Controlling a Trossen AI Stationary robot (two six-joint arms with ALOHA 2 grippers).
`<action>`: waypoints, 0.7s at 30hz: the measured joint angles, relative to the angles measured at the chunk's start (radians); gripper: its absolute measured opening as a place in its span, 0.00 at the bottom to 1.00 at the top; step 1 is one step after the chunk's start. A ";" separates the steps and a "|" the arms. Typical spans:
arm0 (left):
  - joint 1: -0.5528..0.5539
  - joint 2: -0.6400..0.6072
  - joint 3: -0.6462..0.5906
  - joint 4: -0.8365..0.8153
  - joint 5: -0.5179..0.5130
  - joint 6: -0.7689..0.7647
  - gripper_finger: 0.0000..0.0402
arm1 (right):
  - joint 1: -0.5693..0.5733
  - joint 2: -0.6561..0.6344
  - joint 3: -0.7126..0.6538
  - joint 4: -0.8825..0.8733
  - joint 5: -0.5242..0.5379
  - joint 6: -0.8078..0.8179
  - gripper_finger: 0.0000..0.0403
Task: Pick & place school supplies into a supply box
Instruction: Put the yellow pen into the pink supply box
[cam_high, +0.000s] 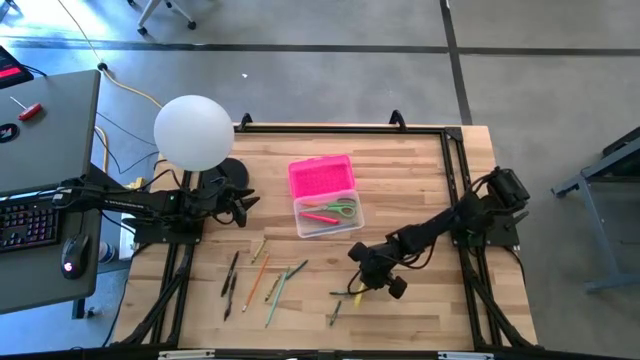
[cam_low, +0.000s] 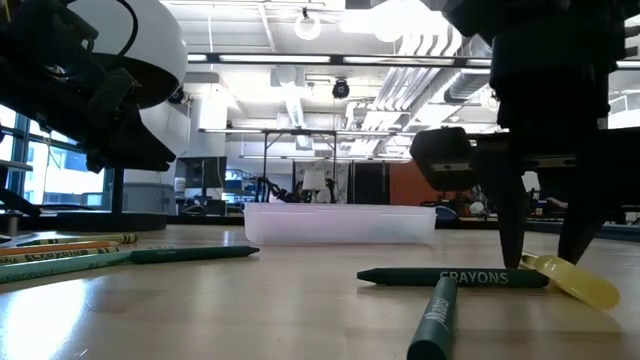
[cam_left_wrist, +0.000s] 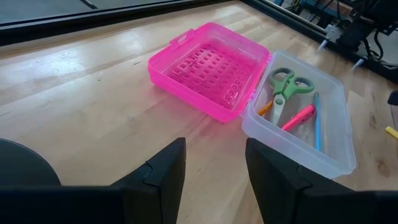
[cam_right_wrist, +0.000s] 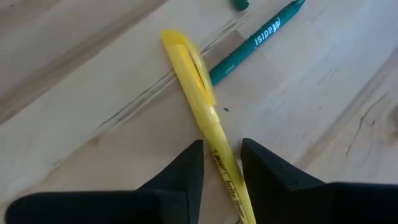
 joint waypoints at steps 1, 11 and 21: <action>0.000 0.000 0.000 0.000 0.000 0.000 0.49 | 0.000 0.008 0.000 0.004 0.000 0.001 0.21; 0.000 0.000 0.000 0.000 0.000 0.000 0.49 | 0.000 0.015 -0.003 0.056 0.032 -0.011 0.05; 0.000 0.000 0.000 0.000 0.000 0.000 0.49 | 0.009 0.019 -0.006 0.125 0.062 0.208 0.07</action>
